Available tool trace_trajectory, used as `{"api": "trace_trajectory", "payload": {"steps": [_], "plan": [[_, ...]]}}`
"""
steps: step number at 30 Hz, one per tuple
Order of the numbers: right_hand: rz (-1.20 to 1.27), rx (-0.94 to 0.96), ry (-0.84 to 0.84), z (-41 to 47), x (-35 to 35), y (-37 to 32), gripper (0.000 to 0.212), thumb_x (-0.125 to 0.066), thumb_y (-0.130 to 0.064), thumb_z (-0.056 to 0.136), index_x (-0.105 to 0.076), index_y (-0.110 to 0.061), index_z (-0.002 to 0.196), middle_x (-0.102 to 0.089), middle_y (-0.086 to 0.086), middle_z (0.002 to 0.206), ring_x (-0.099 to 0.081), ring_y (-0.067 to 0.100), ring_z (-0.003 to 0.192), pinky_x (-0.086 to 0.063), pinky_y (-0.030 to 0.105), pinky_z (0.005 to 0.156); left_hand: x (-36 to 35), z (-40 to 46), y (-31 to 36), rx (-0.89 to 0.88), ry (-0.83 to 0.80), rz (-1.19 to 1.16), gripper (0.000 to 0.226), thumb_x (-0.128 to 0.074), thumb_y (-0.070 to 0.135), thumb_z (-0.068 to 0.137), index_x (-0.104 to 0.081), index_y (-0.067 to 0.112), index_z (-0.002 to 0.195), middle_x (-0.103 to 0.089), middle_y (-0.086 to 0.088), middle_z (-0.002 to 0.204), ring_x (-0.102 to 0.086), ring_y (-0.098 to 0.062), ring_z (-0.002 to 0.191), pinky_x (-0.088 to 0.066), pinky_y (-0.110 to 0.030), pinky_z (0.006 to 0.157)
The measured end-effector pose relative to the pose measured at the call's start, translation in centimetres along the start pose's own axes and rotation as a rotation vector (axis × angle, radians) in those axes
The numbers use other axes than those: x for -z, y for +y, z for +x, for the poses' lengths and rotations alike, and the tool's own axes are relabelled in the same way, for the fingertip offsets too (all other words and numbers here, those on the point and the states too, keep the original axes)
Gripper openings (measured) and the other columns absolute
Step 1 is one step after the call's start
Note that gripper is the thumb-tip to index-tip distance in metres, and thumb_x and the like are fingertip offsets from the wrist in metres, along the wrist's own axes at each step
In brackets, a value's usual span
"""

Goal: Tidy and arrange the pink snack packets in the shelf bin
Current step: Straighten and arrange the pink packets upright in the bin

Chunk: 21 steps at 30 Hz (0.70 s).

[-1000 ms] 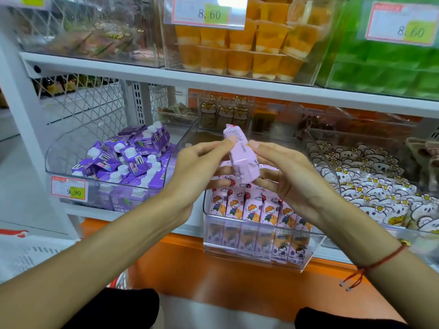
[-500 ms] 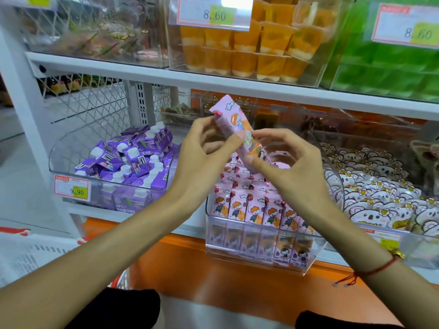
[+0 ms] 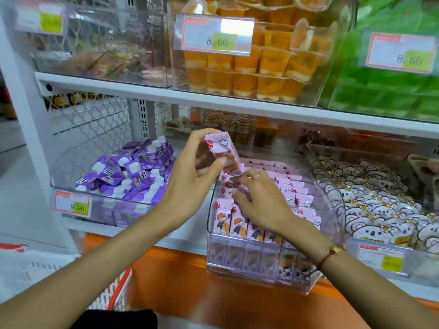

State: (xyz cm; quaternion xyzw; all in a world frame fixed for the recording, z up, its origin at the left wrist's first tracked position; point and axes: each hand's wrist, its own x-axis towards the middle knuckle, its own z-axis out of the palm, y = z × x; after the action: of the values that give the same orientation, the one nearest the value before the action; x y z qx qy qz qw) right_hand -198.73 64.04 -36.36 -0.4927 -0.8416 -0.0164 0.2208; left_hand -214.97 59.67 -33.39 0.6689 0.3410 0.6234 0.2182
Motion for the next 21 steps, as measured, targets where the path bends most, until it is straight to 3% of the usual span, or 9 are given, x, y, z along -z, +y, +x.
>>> {"api": "trace_trajectory", "payload": {"steps": [4,9,16,21], "plan": [[0.009,0.000,-0.059,-0.3,-0.4,0.3,0.032,-0.048,-0.030,0.095,-0.061,-0.025,0.124,-0.054,0.001,0.125,-0.041,0.023,0.114,-0.029,0.030,0.087,0.0,0.0,-1.2,0.016,-0.066,0.070,0.036,-0.061,0.007,0.091,-0.048,0.030,0.117,-0.061,0.028,0.107,-0.061,0.004,0.104,-0.047,-0.011,0.083],[0.165,-0.035,0.035,-0.8,0.1,0.2,0.020,-0.061,-0.028,0.088,-0.067,-0.023,0.107,-0.059,-0.001,0.112,-0.045,0.018,0.108,-0.031,0.028,0.083,0.2,0.5,-2.6,0.025,-0.144,0.327,0.034,-0.066,0.013,0.089,-0.055,0.025,0.119,-0.060,0.013,0.112,-0.059,-0.003,0.105,-0.049,-0.034,0.094],[0.271,-0.022,0.064,-0.8,0.2,0.1,0.004,-0.063,-0.028,0.087,-0.066,-0.030,0.086,-0.063,-0.003,0.098,-0.050,0.016,0.101,-0.036,0.025,0.081,-0.9,2.3,-2.7,0.132,-0.089,0.571,0.035,-0.074,0.020,0.080,-0.066,0.031,0.112,-0.052,0.016,0.099,-0.054,-0.009,0.094,-0.048,-0.029,0.080],[0.298,-0.070,0.020,-0.3,0.0,0.2,0.010,-0.061,-0.030,0.089,-0.071,-0.030,0.090,-0.066,-0.003,0.098,-0.051,0.016,0.099,-0.041,0.029,0.082,-1.1,2.4,-2.3,0.184,-0.071,0.625,0.036,-0.074,0.025,0.079,-0.066,0.032,0.113,-0.068,0.011,0.105,-0.063,-0.013,0.098,-0.052,-0.032,0.079]]}}
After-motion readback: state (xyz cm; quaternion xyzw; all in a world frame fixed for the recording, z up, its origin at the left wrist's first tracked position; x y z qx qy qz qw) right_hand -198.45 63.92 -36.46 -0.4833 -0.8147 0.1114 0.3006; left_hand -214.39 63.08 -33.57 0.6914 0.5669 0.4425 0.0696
